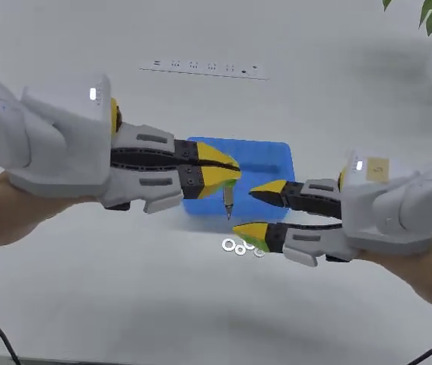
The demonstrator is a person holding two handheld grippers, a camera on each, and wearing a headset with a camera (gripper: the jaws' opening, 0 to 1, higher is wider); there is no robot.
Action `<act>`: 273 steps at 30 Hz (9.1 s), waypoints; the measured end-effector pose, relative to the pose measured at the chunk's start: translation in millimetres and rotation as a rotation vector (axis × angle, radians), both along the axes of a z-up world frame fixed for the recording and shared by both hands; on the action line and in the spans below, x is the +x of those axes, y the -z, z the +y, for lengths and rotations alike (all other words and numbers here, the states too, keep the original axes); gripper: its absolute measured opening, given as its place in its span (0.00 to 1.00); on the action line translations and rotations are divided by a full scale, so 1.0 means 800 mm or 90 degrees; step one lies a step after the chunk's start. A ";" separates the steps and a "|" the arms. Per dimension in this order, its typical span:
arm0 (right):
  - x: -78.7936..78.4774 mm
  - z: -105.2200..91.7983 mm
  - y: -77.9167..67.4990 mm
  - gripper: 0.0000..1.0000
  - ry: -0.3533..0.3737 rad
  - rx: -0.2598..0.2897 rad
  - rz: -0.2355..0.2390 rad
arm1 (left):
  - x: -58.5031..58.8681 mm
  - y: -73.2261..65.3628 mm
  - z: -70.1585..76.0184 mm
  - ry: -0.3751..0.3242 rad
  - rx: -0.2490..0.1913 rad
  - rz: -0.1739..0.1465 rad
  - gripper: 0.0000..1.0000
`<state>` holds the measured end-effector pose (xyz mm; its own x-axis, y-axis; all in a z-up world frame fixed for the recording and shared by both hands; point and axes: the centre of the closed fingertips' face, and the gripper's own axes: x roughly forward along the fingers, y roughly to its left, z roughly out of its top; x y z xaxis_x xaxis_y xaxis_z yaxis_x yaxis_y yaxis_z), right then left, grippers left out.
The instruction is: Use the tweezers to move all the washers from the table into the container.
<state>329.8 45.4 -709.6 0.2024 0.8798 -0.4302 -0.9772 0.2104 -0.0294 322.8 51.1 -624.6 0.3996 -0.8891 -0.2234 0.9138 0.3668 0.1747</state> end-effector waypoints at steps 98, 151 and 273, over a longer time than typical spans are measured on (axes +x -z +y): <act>-0.001 0.024 0.067 0.32 -0.087 -0.013 0.125 | -0.001 0.094 -0.015 0.028 0.079 0.170 0.05; -0.010 0.026 -0.008 0.09 -0.080 -0.003 0.027 | -0.046 0.065 0.042 -0.146 0.017 0.157 0.38; 0.060 0.044 -0.004 0.11 -0.129 -0.019 -0.071 | 0.074 0.017 -0.008 -0.039 -0.003 0.072 0.05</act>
